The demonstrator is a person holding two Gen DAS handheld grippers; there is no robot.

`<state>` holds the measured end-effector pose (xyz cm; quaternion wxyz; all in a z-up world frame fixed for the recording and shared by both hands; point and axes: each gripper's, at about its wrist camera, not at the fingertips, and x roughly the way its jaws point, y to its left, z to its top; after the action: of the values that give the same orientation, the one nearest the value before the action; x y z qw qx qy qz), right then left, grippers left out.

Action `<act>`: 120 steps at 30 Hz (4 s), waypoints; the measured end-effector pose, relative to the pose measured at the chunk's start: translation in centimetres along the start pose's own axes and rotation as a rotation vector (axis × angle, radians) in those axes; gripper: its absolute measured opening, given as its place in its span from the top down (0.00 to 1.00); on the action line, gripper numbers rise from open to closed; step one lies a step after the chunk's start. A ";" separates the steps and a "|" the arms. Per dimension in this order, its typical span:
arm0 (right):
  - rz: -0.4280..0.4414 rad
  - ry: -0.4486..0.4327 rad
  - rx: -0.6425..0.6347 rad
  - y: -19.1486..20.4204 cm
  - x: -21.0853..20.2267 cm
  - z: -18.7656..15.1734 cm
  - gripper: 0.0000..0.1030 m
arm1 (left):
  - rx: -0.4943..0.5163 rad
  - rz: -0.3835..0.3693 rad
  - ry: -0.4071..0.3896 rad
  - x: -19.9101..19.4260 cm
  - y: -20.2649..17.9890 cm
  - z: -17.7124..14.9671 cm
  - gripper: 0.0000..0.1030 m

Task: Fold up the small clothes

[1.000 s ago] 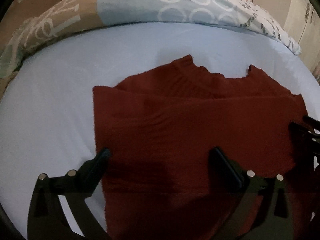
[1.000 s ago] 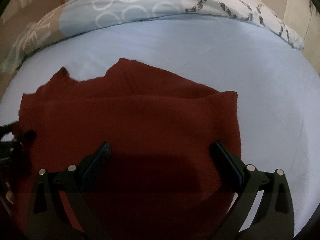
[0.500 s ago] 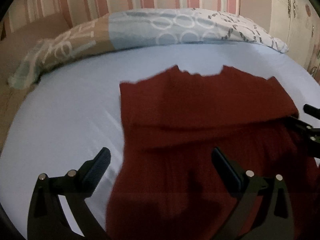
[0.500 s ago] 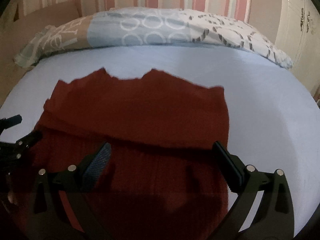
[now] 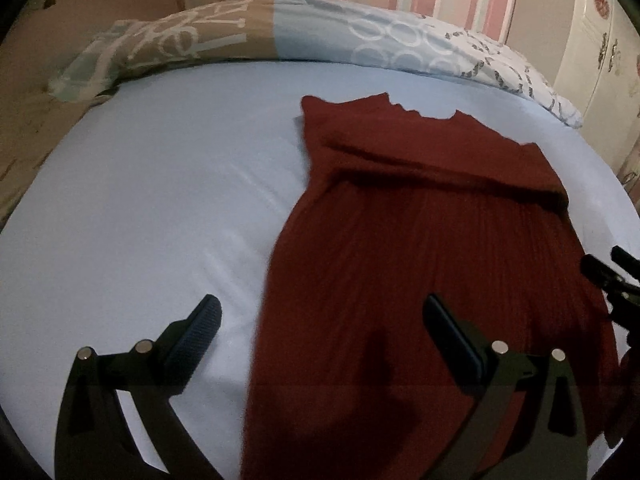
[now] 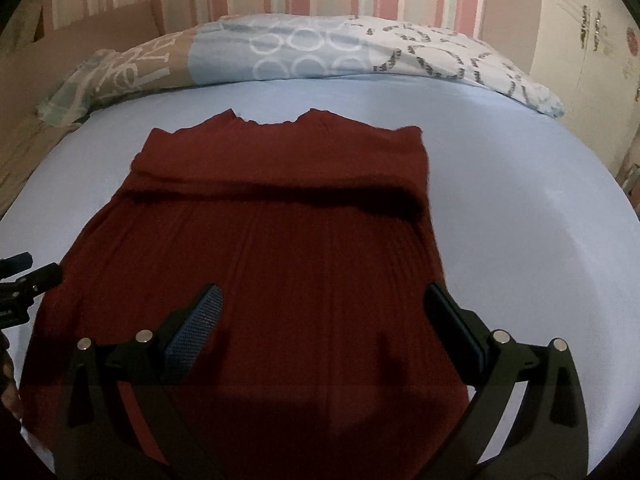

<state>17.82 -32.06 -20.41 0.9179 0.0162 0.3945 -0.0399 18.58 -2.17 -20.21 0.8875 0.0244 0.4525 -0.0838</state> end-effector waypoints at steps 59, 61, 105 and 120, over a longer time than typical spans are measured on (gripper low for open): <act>-0.120 0.026 -0.042 0.1 -11.8 -11.3 0.03 | 0.126 -0.084 0.145 -5.7 -0.7 -14.5 0.43; -0.111 0.051 -0.036 -0.2 -11.4 -11.9 0.03 | 0.146 -0.081 0.147 -5.8 -1.0 -14.4 0.55; 0.179 0.320 0.217 -5.3 -8.0 -14.8 0.84 | 0.096 -0.129 0.178 -5.7 -0.2 -14.1 0.63; 0.199 0.220 0.169 -5.4 -10.5 -13.5 0.87 | 0.177 -0.118 0.096 -7.9 -0.6 -13.3 0.83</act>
<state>0.39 -36.00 -22.07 0.8640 0.1365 0.4843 0.0203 3.28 -0.15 -21.64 0.8528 0.0798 0.4858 -0.1741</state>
